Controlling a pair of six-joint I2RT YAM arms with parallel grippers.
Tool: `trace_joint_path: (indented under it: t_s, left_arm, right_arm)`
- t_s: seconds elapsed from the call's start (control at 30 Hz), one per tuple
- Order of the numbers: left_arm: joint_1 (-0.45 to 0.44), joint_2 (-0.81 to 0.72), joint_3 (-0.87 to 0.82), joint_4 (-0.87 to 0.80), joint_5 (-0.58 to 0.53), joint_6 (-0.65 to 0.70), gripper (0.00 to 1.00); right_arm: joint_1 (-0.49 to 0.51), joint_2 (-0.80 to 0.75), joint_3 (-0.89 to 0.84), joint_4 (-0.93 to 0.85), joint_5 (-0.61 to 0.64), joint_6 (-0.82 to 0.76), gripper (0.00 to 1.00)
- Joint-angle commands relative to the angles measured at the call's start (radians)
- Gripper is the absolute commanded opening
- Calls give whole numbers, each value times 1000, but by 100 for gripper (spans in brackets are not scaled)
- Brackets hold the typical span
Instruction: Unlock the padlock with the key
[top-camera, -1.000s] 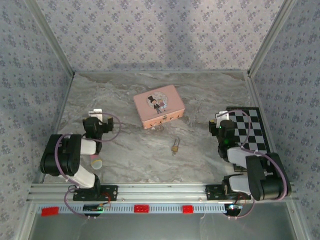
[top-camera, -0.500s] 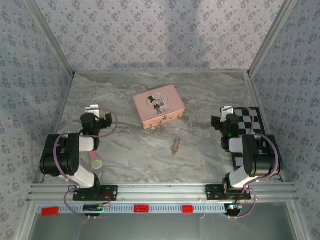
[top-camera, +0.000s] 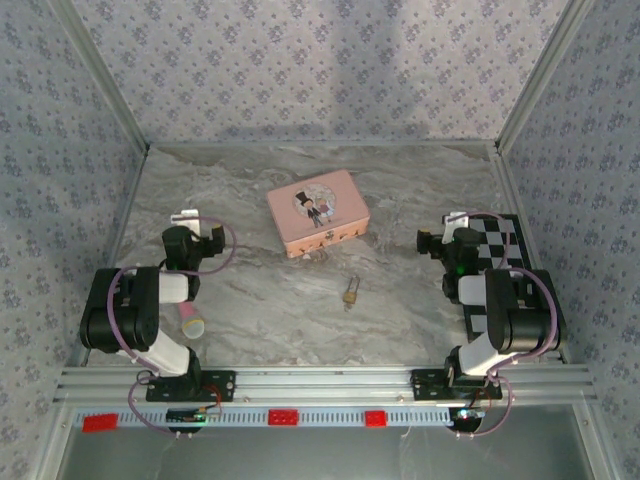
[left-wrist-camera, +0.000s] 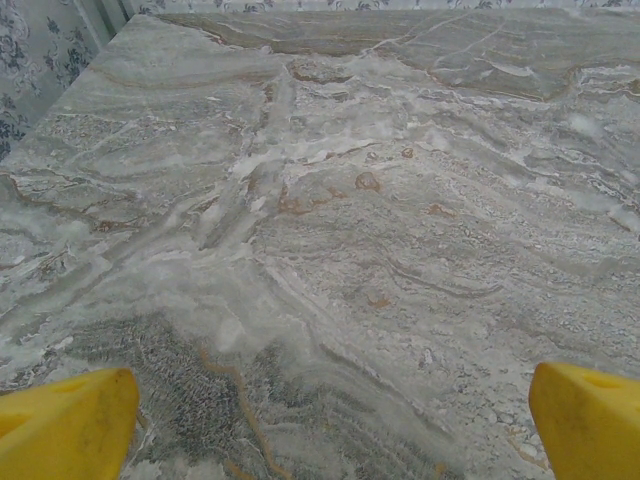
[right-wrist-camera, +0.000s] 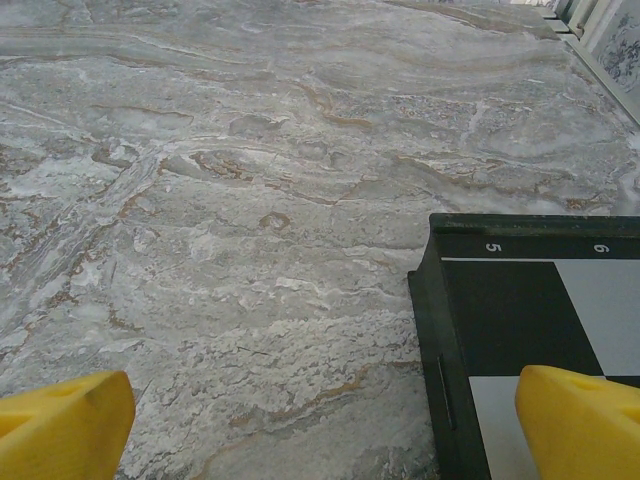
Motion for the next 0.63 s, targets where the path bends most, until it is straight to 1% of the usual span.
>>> trace_joint_path:
  t_s: [0.0, 0.5, 0.6]
  left_arm:
    - [-3, -8, 9, 6, 3, -10, 100]
    - [-3, -8, 11, 4, 4, -10, 100]
    - [-3, -8, 11, 4, 3, -11, 100]
  right_arm:
    - [2, 4, 22, 14, 13, 12, 99]
    - [1, 5, 28, 6, 9, 12, 99]
    - [7, 2, 17, 26, 31, 11, 99]
